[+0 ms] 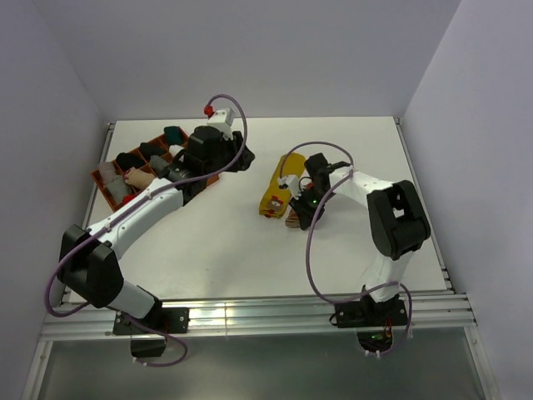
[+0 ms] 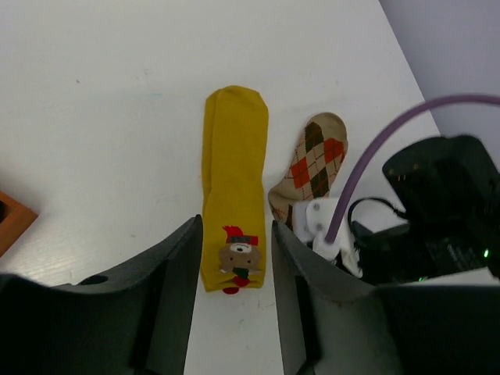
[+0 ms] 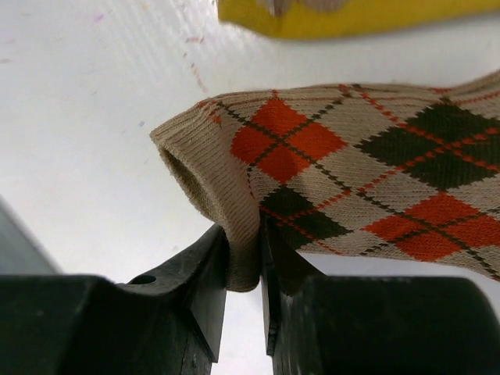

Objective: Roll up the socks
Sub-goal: Roll the sock at the center of the board.

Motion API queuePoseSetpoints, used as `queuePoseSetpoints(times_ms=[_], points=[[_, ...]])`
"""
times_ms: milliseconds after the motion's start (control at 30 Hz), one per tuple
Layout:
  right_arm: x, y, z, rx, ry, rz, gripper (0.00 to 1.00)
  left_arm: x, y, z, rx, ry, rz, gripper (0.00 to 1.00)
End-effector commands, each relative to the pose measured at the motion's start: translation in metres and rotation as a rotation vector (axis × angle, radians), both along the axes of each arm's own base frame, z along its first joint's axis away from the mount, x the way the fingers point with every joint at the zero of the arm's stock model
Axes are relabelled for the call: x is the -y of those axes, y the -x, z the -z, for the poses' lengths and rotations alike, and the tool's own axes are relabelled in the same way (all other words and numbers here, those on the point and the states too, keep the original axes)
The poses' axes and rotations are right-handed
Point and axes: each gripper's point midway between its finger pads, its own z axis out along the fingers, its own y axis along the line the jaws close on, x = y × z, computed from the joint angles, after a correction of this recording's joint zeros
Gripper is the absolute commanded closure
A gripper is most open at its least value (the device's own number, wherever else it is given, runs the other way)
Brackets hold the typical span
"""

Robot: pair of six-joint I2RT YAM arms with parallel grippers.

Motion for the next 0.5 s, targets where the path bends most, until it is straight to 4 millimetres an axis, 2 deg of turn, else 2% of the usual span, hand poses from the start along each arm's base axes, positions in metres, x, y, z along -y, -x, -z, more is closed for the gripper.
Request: queuePoseSetpoints(times_ms=[0,33,67,100,133,167,200,367,467], points=[[-0.004,0.028,-0.022,-0.224,-0.152,0.004,0.73,0.011,0.002,-0.006,0.07,0.014,0.015,0.56],[-0.002,0.03,-0.018,-0.265,-0.158,0.013,0.73,0.017,0.004,-0.009,0.096,0.021,0.038,0.57],[-0.002,0.028,-0.021,-0.282,-0.178,0.022,0.73,0.02,0.009,0.002,0.089,0.011,0.055,0.57],[0.0,0.033,-0.025,-0.342,-0.203,0.046,0.73,0.027,0.015,0.008,0.097,-0.002,0.082,0.58],[0.001,0.035,-0.019,-0.394,-0.209,0.059,0.73,0.035,0.021,0.016,0.103,0.005,0.126,0.58],[0.0,0.031,-0.022,-0.409,-0.224,0.064,0.72,0.044,0.029,0.022,0.101,0.005,0.162,0.58],[0.001,0.039,-0.026,-0.487,-0.246,0.082,0.72,0.049,0.033,0.028,0.107,-0.001,0.194,0.58],[0.002,0.038,-0.022,-0.642,-0.291,0.13,0.72,0.095,0.072,0.059,0.123,-0.001,0.432,0.54],[0.006,0.039,-0.018,-0.702,-0.29,0.164,0.72,0.113,0.092,0.077,0.097,0.013,0.547,0.51]])
